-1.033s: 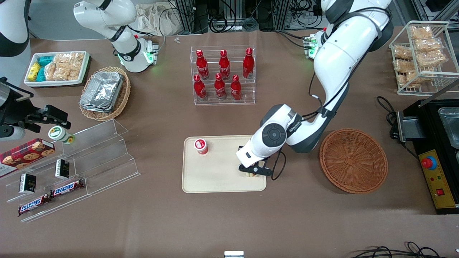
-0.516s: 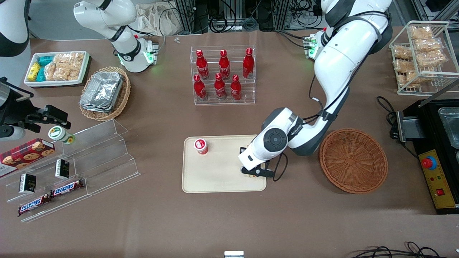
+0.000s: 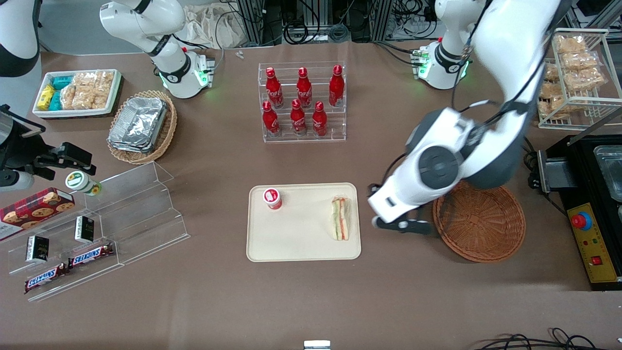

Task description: Place sandwich from basket to tray

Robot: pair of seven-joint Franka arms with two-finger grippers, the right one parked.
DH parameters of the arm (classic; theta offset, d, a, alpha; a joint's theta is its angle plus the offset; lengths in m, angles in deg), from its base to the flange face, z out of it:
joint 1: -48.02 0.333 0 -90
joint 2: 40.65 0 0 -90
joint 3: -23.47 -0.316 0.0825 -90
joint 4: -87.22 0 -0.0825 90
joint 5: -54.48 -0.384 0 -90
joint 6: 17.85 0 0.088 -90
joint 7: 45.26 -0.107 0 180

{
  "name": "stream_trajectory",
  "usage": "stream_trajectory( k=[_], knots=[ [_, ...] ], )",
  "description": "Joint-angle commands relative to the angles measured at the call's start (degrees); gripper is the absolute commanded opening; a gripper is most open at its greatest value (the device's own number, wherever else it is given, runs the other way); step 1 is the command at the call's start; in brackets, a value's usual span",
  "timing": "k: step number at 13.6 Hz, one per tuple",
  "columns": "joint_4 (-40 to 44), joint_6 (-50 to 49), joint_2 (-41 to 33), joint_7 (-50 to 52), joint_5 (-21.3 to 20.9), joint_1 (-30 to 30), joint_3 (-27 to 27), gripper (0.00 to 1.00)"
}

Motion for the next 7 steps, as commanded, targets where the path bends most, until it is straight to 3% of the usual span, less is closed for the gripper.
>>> stream_trajectory(
  k=[1,7],
  knots=[
    [-2.07,-4.74,-5.79,-5.32,1.16,5.3,0.15,0.99],
    [-1.98,-9.51,-12.39,-13.34,0.37,14.37,-0.12,0.99]
  ],
)
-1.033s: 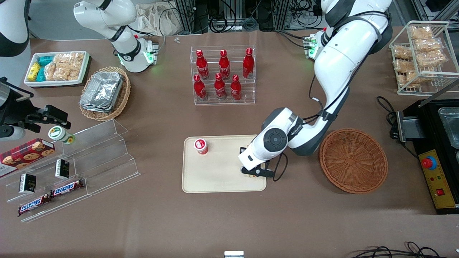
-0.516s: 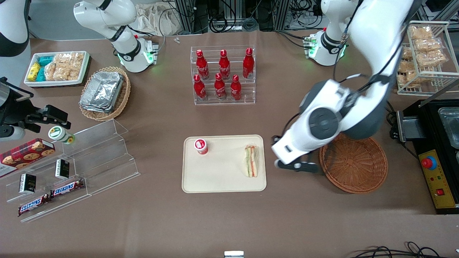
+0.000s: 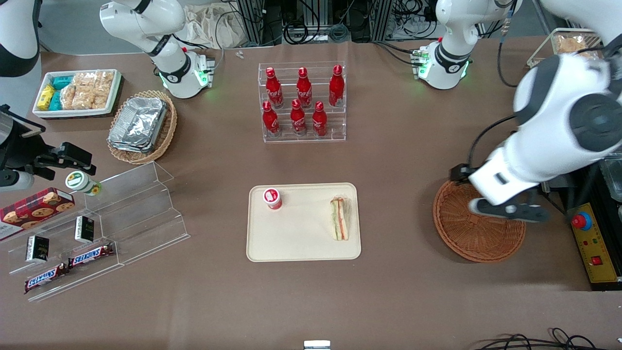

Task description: Place sandwich from basket to tray

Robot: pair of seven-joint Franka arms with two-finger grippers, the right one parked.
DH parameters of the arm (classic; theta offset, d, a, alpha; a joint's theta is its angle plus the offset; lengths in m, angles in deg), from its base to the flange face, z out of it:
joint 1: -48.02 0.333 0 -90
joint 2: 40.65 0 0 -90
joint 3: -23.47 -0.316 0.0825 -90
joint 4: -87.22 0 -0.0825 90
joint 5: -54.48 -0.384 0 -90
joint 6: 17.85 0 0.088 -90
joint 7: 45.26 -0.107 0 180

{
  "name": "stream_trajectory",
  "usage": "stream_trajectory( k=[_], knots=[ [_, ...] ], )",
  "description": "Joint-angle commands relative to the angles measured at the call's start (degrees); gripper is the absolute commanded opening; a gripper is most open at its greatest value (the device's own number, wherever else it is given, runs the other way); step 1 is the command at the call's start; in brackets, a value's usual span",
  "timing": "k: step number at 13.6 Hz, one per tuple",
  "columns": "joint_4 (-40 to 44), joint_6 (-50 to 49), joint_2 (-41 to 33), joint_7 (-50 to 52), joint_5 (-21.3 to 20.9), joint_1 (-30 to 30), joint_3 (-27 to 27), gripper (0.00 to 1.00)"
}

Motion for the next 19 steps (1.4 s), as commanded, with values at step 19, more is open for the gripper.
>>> stream_trajectory(
  k=[19],
  knots=[
    [-2.49,-2.7,-8.21,-5.41,3.97,-4.9,-19.1,1.0]
  ],
)
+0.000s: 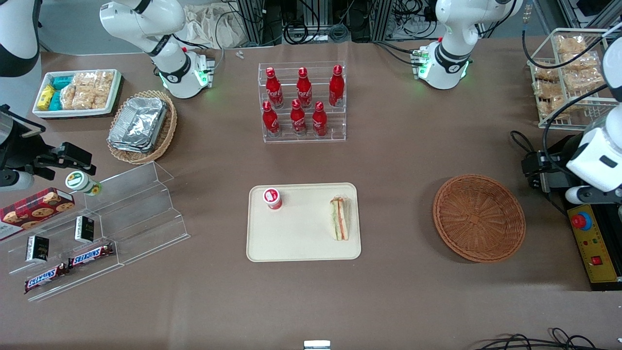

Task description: Place sandwich from basket to tray

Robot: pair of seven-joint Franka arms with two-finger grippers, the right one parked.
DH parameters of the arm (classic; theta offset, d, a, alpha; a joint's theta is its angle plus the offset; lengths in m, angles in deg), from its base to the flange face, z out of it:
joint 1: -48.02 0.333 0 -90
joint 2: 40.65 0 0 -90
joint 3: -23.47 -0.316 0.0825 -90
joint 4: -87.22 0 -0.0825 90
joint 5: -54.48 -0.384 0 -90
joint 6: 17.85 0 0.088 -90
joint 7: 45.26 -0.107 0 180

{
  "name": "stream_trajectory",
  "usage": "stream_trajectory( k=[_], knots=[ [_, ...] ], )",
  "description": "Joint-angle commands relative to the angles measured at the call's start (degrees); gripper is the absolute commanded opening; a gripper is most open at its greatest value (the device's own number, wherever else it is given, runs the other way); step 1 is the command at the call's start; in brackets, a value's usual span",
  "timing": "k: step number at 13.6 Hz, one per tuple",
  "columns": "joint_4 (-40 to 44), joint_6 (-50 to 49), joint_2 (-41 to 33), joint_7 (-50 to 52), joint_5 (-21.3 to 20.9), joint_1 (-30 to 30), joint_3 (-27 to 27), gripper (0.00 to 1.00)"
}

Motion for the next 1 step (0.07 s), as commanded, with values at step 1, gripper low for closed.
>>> stream_trajectory(
  k=[1],
  knots=[
    [-1.7,-0.63,-1.88,-1.42,1.17,-0.75,-1.56,1.0]
  ],
)
